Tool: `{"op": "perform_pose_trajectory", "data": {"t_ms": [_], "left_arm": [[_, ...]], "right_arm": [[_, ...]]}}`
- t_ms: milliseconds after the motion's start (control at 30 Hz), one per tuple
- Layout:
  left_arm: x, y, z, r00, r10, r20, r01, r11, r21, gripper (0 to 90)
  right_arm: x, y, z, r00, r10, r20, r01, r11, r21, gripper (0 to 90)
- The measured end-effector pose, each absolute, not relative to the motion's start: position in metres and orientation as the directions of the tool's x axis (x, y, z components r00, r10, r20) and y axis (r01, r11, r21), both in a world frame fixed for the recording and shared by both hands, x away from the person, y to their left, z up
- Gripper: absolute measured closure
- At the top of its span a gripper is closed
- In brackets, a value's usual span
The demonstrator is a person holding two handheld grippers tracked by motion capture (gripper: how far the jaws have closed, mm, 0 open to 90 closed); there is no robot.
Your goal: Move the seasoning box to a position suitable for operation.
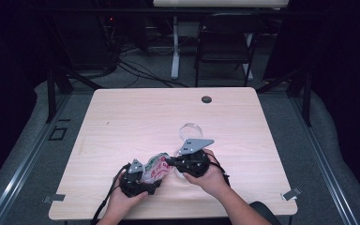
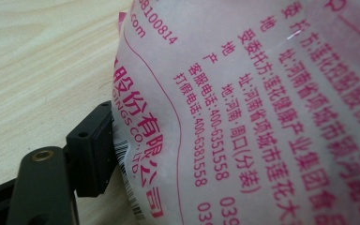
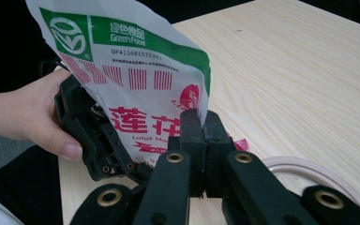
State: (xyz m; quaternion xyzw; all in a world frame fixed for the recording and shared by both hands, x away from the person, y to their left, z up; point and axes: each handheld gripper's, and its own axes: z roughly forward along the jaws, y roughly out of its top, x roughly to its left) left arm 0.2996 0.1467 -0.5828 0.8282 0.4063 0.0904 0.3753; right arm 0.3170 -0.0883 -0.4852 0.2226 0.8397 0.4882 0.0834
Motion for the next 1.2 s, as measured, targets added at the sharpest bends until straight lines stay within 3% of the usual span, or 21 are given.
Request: {"op": "perform_pose_trajectory", "data": {"t_ms": [300, 633, 1200], "left_arm": [[0.2952, 0.1426, -0.5879, 0.673, 0.738, -0.058, 0.538, -0.434, 0.723, 25.2], [0.2948, 0.1410, -0.5882, 0.674, 0.738, -0.038, 0.530, -0.447, 0.721, 26.3], [0.2920, 0.1422, -0.5873, 0.654, 0.756, -0.015, 0.517, -0.433, 0.738, 50.0]], "right_arm": [[0.3171, -0.0884, -0.4853, -0.885, 0.458, 0.077, 0.293, 0.423, 0.857, 89.4], [0.3167, -0.0879, -0.4855, -0.885, 0.459, 0.081, 0.295, 0.418, 0.859, 89.1], [0.3163, -0.0872, -0.4858, -0.888, 0.452, 0.082, 0.293, 0.418, 0.860, 88.4]]}}
